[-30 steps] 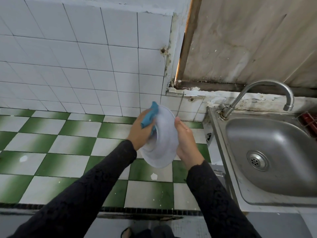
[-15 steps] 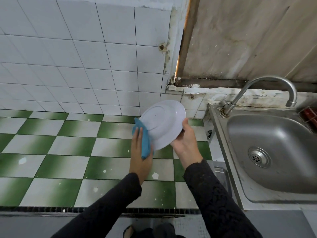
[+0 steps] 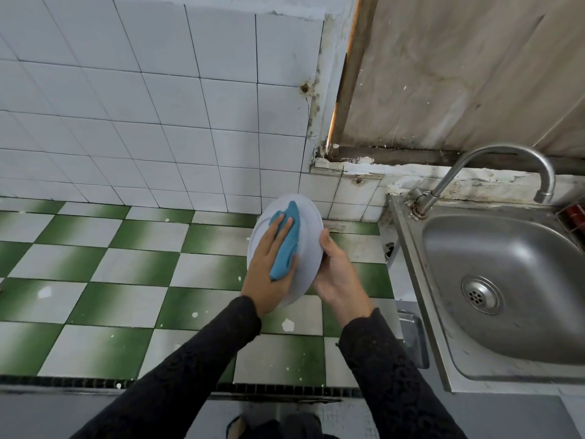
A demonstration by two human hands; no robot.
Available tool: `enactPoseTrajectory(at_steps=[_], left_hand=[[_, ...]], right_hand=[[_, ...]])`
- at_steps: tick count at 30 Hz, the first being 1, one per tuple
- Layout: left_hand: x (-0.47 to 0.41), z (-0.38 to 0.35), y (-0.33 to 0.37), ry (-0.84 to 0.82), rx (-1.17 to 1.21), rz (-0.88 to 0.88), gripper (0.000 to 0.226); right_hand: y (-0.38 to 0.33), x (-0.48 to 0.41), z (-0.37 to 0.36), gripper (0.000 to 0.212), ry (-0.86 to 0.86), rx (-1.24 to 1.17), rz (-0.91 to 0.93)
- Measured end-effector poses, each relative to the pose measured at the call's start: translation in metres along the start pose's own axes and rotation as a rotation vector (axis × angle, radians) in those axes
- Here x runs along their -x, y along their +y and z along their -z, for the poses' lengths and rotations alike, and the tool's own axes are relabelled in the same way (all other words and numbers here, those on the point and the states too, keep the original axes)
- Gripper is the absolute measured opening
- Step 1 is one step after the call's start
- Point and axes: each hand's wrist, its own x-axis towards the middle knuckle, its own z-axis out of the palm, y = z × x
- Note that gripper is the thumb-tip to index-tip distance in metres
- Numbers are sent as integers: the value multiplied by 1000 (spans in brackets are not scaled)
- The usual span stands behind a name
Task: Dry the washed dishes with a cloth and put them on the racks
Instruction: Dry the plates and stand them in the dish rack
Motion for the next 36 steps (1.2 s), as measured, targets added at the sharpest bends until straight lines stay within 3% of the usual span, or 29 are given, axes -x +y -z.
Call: enactPoseTrajectory(at_steps=[5,9,11,17,23,27,33,36], left_hand=[[-3,1,-13,63,129,204,63],[7,2,-30,23,192,415,61],[22,0,-27,-14,137,363,59],[51,-11,-8,-114,-283,-64,79],[43,-1,-6,-127,-180,-76,72],[45,1,-8,-99,-233,-143,71],[35,4,-2,211,-48,-39,50],[30,10,0,275,1,19,46]], right_hand=[[5,7,18,52,34,-98,18],[7,11,24,40,92,-200,77],[4,12,25,37,112,-238,118],[-1,18,22,37,172,-331,129],[-7,26,7,27,233,-367,189],[-18,27,-1,21,210,-426,195],[-17,33,0,9,196,-442,148],[-20,32,3,11,103,-297,143]])
